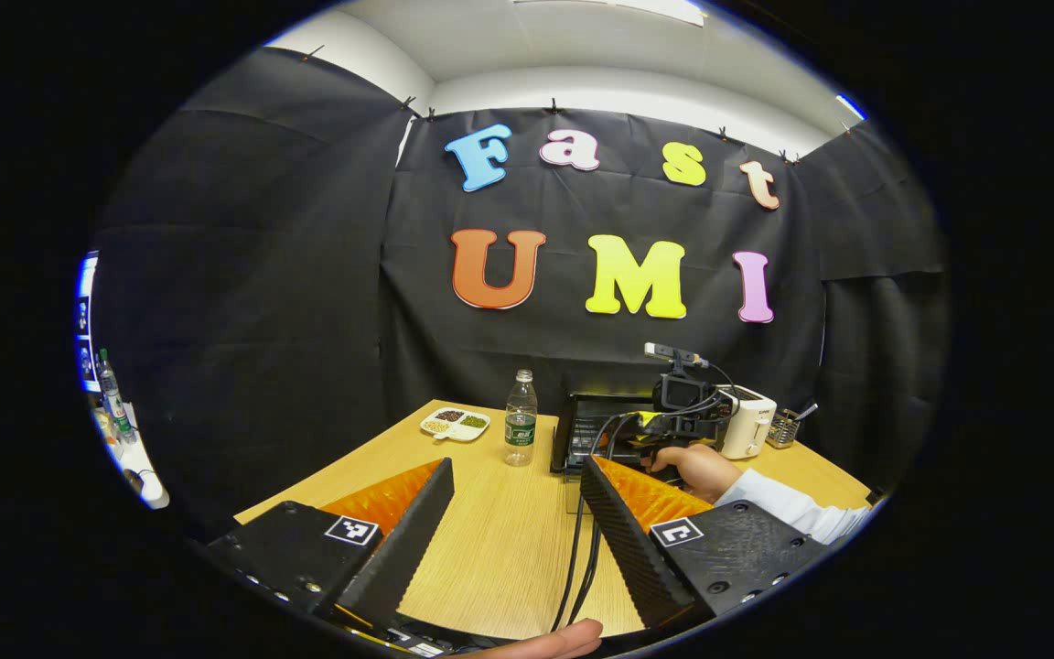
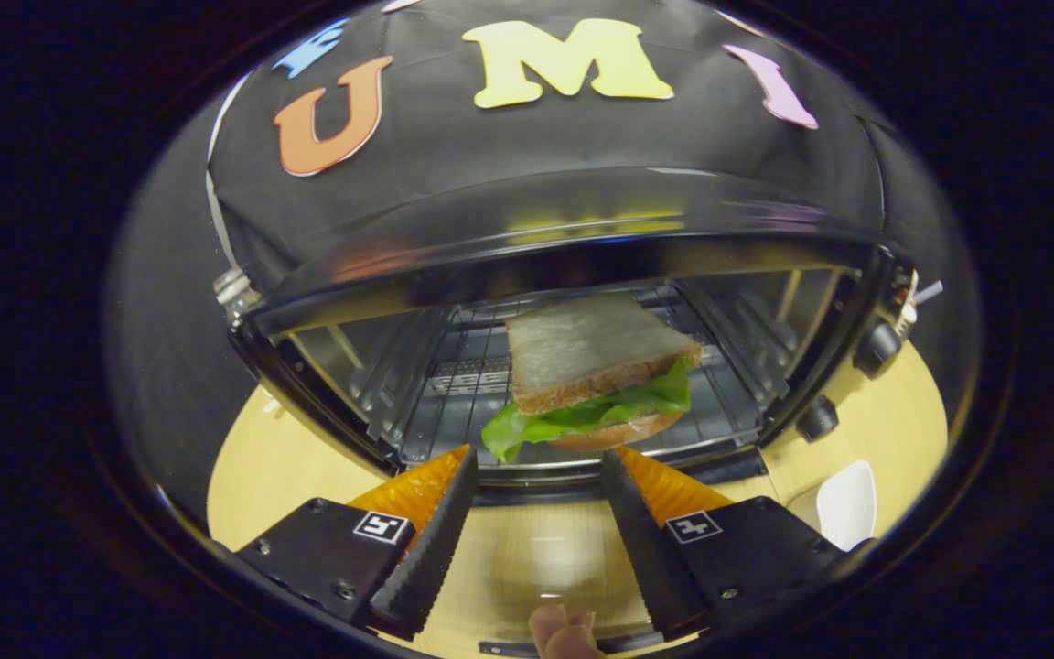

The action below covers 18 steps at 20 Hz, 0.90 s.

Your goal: Open the electric oven with the left hand, put the food in, and close the electric oven.

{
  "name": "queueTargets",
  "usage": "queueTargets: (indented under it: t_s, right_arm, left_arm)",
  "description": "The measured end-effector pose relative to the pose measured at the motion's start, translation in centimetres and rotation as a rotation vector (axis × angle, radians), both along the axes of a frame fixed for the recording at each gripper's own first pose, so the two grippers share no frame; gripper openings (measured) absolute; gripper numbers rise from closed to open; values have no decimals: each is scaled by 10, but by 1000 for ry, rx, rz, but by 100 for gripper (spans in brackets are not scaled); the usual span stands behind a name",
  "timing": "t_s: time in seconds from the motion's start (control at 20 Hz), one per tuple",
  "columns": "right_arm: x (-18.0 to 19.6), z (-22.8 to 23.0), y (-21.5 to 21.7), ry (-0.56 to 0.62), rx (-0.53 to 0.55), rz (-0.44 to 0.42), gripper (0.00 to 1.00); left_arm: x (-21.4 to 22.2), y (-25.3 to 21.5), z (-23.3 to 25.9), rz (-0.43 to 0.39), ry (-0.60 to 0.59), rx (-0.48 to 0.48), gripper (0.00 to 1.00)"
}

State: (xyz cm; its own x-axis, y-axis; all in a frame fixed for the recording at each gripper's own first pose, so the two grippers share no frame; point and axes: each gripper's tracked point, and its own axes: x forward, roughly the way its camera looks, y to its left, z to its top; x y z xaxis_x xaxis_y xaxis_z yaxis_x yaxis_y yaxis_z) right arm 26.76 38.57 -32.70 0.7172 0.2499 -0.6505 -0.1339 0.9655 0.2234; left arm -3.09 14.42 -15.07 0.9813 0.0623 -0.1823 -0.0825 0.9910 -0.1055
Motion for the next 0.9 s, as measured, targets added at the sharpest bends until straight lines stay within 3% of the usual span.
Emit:
queueTargets:
  t_s: [0.25, 0.6, 0.65, 0.7, 0.75, 0.85, 0.9]
  right_arm:
    - [-33, 56, -31, -94, 66, 17, 87]
    - [-94, 148, -106, -309, 62, 21, 88]
    - [-105, 165, -122, -353, 50, 10, 80]
    - [-118, 181, -134, -403, 45, 11, 80]
    - [-127, 197, -146, -442, 39, 2, 87]
    - [-153, 228, -171, -523, 46, -12, 88]
    - [-165, 239, -185, -557, 45, -25, 80]
  left_arm:
    - [5, -3, 4, 1, 3, 25, 92]
    - [21, -21, 4, -24, 16, 28, 92]
    - [26, -27, 1, -39, 24, 21, 92]
    - [30, -32, -3, -50, 37, 20, 92]
    - [35, -35, -6, -54, 46, 29, 92]
    - [46, -42, -13, -63, 67, 42, 92]
    - [51, -49, -16, -72, 77, 42, 92]
